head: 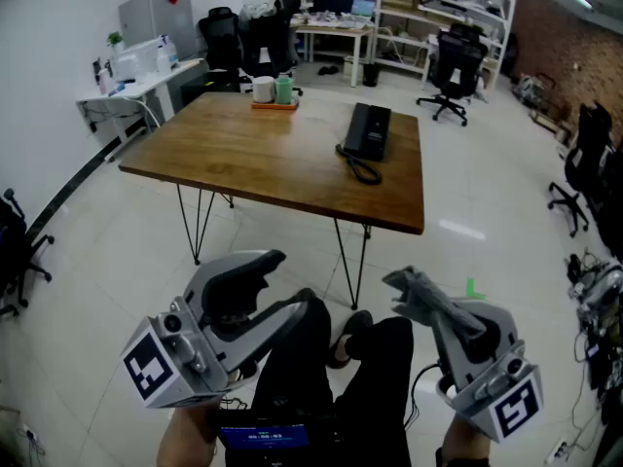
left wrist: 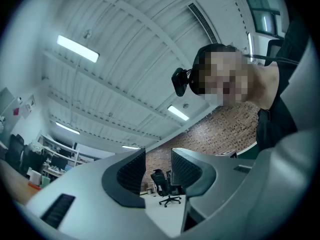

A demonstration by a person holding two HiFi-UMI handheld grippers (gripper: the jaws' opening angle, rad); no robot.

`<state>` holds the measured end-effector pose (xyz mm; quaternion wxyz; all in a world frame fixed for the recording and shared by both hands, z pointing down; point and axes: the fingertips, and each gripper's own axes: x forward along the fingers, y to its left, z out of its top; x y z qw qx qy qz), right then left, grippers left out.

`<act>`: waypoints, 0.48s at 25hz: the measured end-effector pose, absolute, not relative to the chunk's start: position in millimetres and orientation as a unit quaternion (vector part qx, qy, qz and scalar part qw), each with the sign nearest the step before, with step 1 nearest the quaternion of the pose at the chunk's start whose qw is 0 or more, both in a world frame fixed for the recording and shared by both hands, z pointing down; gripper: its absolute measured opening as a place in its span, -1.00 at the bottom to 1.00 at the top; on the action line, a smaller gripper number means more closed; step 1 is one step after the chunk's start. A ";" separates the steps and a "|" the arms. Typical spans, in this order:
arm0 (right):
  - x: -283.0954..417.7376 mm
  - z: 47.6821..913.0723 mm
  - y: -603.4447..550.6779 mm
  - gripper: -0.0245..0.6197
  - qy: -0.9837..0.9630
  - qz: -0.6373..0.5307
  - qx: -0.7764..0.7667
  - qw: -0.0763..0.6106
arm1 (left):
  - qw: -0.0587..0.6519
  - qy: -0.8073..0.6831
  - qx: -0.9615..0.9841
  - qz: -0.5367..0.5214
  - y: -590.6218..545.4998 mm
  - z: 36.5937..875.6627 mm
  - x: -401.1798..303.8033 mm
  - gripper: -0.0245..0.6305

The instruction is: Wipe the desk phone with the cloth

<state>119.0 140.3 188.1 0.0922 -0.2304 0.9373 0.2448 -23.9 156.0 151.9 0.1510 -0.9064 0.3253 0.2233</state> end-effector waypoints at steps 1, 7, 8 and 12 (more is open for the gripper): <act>117.6 188.4 132.9 -0.85 0.939 0.244 -0.220 0.099 | 0.156 0.329 -0.906 0.216 150.4 154.8 -18.5 -0.42; 124.9 192.3 118.8 -0.85 0.942 0.250 -0.197 0.109 | 0.156 0.338 -0.908 0.191 126.6 169.6 5.8 -0.43; 127.9 193.3 118.5 -0.85 0.941 0.251 -0.199 0.107 | 0.156 0.337 -0.909 0.188 123.4 171.5 8.1 -0.45; 138.0 194.5 113.6 -0.85 0.939 0.254 -0.210 0.101 | 0.149 0.328 -0.914 0.188 107.9 175.8 20.8 -0.50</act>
